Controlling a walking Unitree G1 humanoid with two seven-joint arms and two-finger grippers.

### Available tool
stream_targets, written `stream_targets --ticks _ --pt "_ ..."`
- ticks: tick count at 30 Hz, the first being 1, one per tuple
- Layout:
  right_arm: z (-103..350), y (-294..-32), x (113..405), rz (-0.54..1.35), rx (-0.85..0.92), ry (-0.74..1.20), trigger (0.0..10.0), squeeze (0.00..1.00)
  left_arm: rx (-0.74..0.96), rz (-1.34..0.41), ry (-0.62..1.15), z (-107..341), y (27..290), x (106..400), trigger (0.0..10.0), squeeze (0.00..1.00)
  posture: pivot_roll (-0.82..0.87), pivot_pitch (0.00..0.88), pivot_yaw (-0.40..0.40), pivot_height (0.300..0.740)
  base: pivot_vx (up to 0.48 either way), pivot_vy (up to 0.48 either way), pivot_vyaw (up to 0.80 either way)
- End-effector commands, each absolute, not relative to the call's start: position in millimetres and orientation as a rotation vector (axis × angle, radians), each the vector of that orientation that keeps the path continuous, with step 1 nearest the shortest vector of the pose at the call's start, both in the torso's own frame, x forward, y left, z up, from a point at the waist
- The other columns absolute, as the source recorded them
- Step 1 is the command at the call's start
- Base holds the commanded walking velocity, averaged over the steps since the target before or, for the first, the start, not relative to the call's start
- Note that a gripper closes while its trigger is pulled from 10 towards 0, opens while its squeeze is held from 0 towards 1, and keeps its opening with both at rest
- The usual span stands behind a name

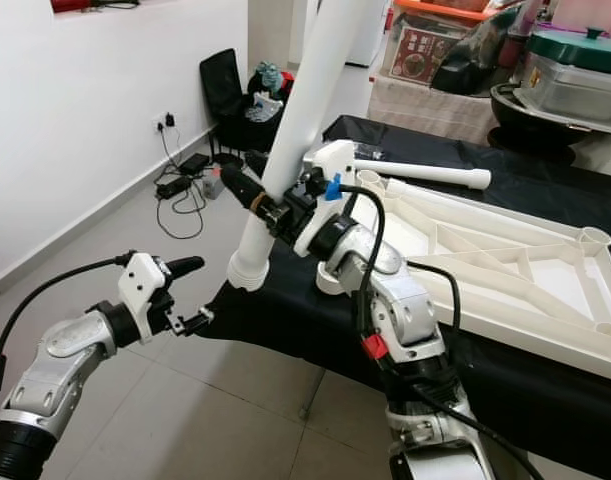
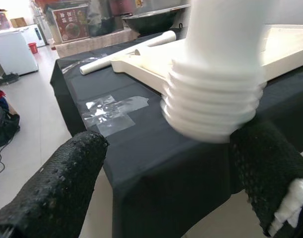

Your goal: Building children table

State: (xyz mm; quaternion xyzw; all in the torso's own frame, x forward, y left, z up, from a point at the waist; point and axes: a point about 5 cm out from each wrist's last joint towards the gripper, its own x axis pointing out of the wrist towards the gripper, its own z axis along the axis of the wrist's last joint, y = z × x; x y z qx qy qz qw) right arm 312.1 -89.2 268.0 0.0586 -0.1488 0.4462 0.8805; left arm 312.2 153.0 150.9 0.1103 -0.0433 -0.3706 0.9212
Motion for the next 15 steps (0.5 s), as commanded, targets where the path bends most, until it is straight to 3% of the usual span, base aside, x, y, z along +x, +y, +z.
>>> stream_targets --ticks 1,15 --pt "265 -81 306 0.991 0.132 -0.293 10.0 0.0 0.228 -0.761 -0.117 160 154 314 10.0 0.0 0.08 0.0 -0.078 0.74 0.0 0.0 0.0" --pt "253 -53 288 1.114 0.176 -0.239 10.0 0.0 0.217 -0.834 -0.119 162 140 318 10.0 0.0 0.08 0.0 -0.076 0.74 0.0 0.0 0.0"
